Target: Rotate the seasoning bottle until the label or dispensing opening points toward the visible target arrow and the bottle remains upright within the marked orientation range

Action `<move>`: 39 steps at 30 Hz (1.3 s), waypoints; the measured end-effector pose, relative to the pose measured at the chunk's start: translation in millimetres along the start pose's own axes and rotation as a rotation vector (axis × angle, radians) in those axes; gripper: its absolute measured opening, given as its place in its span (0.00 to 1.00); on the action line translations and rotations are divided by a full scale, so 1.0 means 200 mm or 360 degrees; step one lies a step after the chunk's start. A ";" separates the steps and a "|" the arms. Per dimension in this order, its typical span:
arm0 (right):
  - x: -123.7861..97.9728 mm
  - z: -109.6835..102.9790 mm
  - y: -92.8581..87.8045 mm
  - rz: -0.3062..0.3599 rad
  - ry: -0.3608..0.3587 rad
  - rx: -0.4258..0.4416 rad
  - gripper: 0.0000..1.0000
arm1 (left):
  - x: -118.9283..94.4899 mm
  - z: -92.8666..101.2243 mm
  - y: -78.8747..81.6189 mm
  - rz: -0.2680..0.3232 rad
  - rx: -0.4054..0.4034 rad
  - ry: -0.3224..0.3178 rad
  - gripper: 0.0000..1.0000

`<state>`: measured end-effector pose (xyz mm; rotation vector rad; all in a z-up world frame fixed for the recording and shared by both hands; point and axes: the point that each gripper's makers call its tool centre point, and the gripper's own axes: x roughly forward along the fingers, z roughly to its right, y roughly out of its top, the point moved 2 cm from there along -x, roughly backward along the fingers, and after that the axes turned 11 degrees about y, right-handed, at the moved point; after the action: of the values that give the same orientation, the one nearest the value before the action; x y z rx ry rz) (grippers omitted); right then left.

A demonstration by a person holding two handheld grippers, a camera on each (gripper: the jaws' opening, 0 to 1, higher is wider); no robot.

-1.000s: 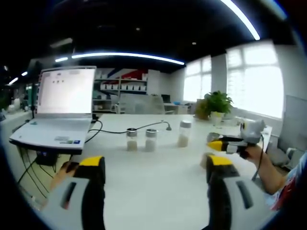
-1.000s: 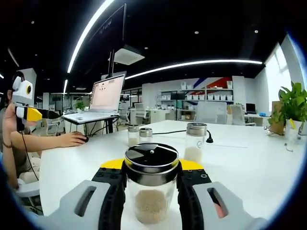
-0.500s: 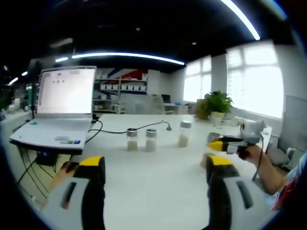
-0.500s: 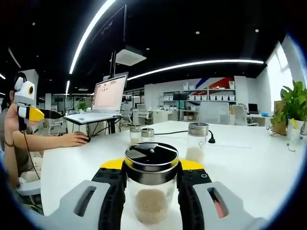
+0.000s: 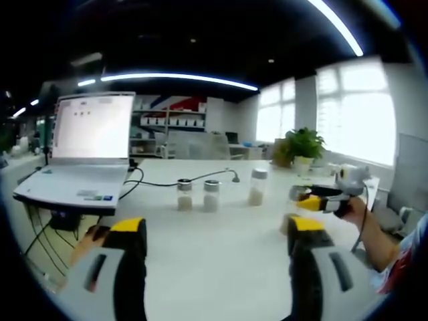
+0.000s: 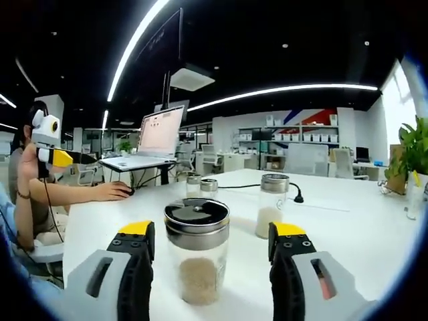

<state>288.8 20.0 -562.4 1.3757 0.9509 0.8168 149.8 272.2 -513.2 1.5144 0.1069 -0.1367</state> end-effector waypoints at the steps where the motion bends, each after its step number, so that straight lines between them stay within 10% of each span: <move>1: 0.00 -0.01 0.00 0.0001 0.0054 0.0014 0.73 | 0.00 0.00 0.00 0.0003 -0.0005 0.0002 0.92; 15: -0.04 0.01 0.07 0.0052 0.0184 -0.0054 0.72 | -0.01 -0.01 0.00 0.0006 -0.0009 0.0007 0.92; 24: 0.01 -0.02 0.08 0.0025 0.0493 -0.0043 0.72 | 0.00 -0.01 0.00 0.0007 -0.0012 0.0008 0.92; 39: 0.00 -0.02 0.05 0.0050 0.0506 -0.0006 0.68 | -0.01 -0.02 0.01 0.0016 -0.0016 0.0015 0.92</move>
<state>285.6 23.3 -551.4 1.2816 1.1724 1.0823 147.9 275.8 -511.8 1.5056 0.1078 -0.1209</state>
